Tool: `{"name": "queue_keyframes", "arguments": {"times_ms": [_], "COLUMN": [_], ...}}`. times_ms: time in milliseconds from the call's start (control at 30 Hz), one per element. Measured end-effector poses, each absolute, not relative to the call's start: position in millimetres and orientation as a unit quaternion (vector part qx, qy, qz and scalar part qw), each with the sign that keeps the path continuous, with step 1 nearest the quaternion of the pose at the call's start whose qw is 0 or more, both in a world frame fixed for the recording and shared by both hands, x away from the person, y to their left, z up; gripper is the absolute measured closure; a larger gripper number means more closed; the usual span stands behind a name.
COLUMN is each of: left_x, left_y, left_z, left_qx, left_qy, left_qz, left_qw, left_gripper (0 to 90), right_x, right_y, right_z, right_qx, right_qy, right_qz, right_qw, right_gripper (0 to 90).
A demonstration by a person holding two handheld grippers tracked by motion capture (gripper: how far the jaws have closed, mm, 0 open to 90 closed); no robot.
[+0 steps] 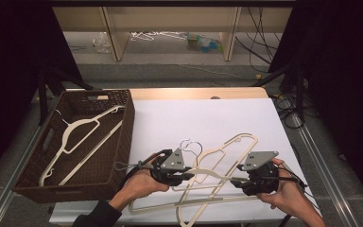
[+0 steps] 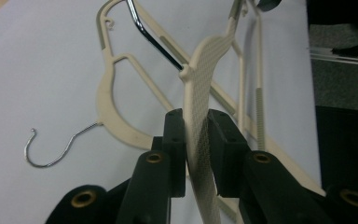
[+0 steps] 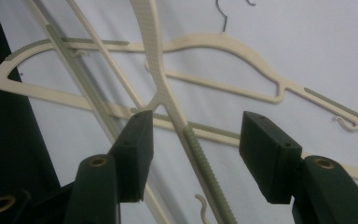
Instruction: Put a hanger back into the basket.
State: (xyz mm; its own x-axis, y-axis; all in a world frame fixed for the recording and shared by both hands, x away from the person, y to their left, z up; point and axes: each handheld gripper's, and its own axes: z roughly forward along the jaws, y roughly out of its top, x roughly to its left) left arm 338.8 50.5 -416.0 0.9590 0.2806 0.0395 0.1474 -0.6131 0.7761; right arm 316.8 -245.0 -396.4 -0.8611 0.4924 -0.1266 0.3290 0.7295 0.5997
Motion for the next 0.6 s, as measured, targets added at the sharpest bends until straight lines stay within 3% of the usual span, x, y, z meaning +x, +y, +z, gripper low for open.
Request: {"name": "queue_keyframes", "arguments": {"times_ms": [367,600], "left_x": [326.4,327.1], "left_y": [53.1,55.9], "left_z": [-406.6,-402.9], "left_qx": [0.873,0.865], "left_qy": [0.146,0.171], "left_qz": [0.021,0.041], "left_qw": [0.466,0.470], "left_gripper": [84.6,85.7], "right_x": [314.5,314.4], "right_y": [-249.7,-258.6], "right_z": [-387.0,-376.9], "right_qx": [0.227,0.241], "right_qy": [0.908,0.895], "right_qz": [0.325,0.345], "right_qw": [0.138,0.147], "right_gripper": [42.4,39.6]}}
